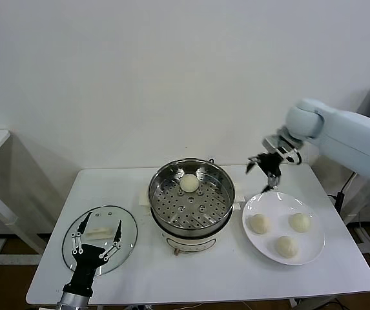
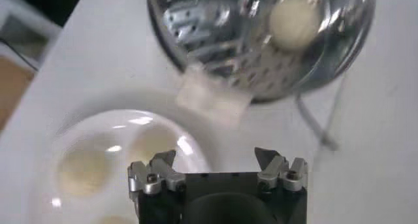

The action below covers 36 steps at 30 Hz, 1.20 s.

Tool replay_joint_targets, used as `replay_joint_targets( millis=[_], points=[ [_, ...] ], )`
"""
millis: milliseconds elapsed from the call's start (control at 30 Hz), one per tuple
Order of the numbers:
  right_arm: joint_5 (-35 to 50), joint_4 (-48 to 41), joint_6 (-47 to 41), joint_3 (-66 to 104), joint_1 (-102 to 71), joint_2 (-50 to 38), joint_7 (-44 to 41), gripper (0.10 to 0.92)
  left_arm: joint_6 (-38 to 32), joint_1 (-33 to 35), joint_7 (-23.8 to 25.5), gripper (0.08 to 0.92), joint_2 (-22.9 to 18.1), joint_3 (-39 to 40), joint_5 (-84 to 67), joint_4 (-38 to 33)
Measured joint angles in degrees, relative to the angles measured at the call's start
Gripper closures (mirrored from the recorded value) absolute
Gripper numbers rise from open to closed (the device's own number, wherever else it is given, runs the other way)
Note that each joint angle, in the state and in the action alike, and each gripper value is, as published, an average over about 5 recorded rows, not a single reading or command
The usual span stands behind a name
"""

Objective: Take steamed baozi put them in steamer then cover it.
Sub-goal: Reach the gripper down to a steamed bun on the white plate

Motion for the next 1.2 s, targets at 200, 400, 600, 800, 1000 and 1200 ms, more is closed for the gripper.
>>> replay_joint_targets(
  millis=[200,400,600,800,1000,1200],
  points=[
    [0.56,-0.32,-2.74,-0.83,-4.19,-1.42,2.79,0.203,-0.01,-0.12,-0.12,0.177,-0.63,-0.25,0.07,0.02],
    [0.38,-1.14,-4.28,-0.42,-8.08,-1.59,5.13,0.203,-0.25,0.23,-0.17,0.177,-0.99,-0.44,0.13,0.14],
    [-0.30,-2.25,-5.10,0.84,-11.47,-1.07,7.23,0.203,-0.32,0.20,-0.21,0.177,-1.19,-0.68,0.10,0.16],
    [-0.94,-3.24,-5.54,2.03,-13.80,-0.24,8.73,0.203,-0.23,-0.14,-0.41,0.177,-1.47,-1.47,-0.41,0.04],
    [-1.39,-4.04,-5.70,2.62,-15.21,0.67,9.87,0.203,-0.25,-0.20,-0.46,0.177,-1.51,-1.75,-0.53,0.20],
    [-1.98,-4.37,-5.74,2.98,-15.89,1.07,10.51,0.229,-0.34,-0.20,-0.43,0.177,-1.60,-1.86,-0.53,0.15]
  ],
)
